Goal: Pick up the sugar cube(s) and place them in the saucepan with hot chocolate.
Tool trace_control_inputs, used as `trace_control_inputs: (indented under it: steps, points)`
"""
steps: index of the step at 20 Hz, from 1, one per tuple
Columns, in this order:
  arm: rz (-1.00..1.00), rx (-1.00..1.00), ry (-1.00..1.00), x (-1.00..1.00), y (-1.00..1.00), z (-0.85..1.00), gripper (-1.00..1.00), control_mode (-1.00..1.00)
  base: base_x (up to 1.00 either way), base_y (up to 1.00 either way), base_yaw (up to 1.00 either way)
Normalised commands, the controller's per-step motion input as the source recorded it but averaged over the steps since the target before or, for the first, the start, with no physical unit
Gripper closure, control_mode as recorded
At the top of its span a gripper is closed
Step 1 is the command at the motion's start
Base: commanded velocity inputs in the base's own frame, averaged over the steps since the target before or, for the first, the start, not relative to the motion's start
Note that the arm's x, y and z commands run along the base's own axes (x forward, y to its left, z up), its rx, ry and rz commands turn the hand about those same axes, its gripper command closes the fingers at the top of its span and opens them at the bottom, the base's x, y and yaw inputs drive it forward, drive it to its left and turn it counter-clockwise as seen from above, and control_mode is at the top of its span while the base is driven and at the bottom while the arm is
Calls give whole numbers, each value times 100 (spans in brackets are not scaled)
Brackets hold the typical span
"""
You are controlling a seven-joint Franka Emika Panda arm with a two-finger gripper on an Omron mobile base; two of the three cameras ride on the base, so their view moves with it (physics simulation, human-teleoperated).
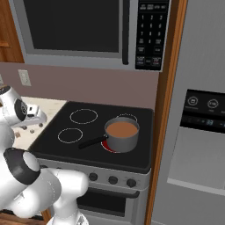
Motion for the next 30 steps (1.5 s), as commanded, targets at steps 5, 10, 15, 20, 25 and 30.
trace_control_inputs:
  steps: [5,10,15,20,25,30]
  points:
    - [0,1,-4,38,0,-40,-100,-100,0,0,0]
    - [4,0,1,11,21,-6,-100,-100,0,0,0]
    - [17,0,12,4,30,0,-100,-100,0,0,0]
    - [22,0,18,24,27,-2,-100,-100,0,0,0]
    - [30,0,17,28,32,-8,-100,-100,0,0,0]
    - [20,0,7,16,32,-22,-100,-100,0,0,0]
